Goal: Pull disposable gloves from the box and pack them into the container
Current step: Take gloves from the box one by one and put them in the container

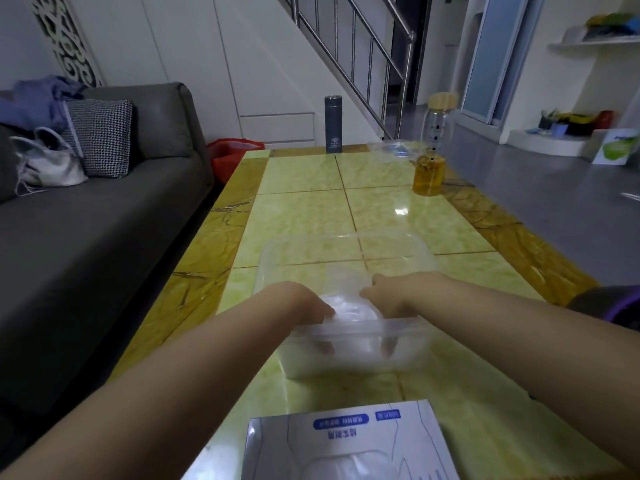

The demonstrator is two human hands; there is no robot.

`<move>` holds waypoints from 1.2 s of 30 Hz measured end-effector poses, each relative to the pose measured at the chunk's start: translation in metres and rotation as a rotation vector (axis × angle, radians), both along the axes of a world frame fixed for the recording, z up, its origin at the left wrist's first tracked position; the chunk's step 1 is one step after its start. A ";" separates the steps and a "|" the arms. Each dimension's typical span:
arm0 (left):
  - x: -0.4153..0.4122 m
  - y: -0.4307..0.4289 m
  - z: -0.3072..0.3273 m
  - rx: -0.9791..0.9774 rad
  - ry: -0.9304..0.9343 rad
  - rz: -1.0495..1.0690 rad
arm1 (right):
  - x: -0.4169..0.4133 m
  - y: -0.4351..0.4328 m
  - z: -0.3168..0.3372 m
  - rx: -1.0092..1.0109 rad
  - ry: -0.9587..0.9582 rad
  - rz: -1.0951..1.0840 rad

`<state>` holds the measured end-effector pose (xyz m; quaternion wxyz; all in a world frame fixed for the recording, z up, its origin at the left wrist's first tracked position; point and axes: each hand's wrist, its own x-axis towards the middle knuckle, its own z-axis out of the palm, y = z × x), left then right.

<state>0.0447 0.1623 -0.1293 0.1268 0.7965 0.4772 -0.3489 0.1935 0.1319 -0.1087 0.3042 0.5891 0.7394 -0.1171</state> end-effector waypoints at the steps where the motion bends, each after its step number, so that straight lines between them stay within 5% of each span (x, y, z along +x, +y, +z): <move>1: 0.000 0.002 -0.002 -0.001 0.016 0.001 | 0.000 0.001 -0.003 -0.013 -0.011 -0.005; 7: 0.000 -0.008 0.013 0.104 -0.122 -0.061 | 0.002 -0.005 0.002 0.073 0.081 0.016; 14: -0.029 -0.065 0.070 0.389 -0.744 -0.005 | 0.001 -0.076 0.059 0.512 0.689 0.113; 16: -0.042 -0.088 0.070 0.486 -0.948 0.035 | -0.004 -0.108 0.063 0.436 0.754 0.161; 19: -0.056 -0.127 0.058 0.530 -1.150 0.097 | -0.010 -0.145 0.040 0.249 0.608 0.298; 22: -0.065 -0.162 0.033 0.445 -1.019 0.056 | -0.015 -0.163 0.004 0.178 0.428 0.398; 27: -0.077 -0.194 -0.007 0.241 -0.652 0.000 | -0.018 -0.167 -0.027 0.304 0.416 0.424; 36: -0.077 -0.201 -0.021 0.264 -0.697 0.084 | -0.029 -0.175 -0.039 0.450 0.603 0.280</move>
